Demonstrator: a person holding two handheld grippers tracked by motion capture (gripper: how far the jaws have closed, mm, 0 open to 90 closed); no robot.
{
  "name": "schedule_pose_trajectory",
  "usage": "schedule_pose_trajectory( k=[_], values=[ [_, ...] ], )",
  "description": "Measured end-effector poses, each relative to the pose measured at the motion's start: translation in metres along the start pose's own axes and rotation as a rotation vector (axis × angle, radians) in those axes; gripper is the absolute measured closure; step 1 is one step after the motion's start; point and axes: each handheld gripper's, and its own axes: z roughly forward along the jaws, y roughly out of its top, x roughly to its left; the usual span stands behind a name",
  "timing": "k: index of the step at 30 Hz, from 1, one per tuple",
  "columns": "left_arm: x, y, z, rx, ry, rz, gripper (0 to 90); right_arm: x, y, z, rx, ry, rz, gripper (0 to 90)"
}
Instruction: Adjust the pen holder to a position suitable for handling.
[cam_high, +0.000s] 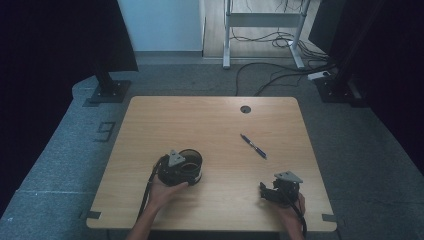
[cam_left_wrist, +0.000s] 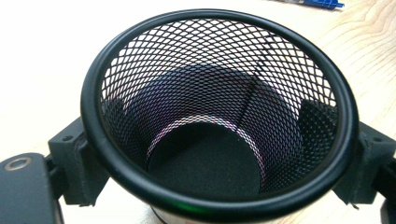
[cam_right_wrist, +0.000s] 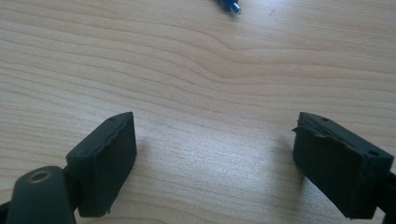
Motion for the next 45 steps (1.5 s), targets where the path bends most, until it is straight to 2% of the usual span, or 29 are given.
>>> schedule_pose_trajectory(
  k=[25, 31, 42, 45],
  values=[
    [-0.004, 0.013, 0.008, -0.001, -0.014, 0.01, 10.2, 0.0, 0.0, 0.0, 0.0, 0.0, 0.001, 12.8],
    [-0.007, 0.022, 0.01, -0.014, -0.019, 0.014, 10.3, 0.0, 0.0, 0.0, 0.0, 0.0, 0.001, 12.8],
    [-0.014, 0.039, 0.024, -0.024, -0.028, 0.029, 10.3, 0.0, 0.0, 0.0, 0.0, 0.0, 0.0, 12.8],
    [-0.018, 0.047, 0.028, -0.035, -0.026, 0.047, 10.3, 0.0, 0.0, 0.0, 0.001, -0.001, 0.0, 12.8]
  ],
)
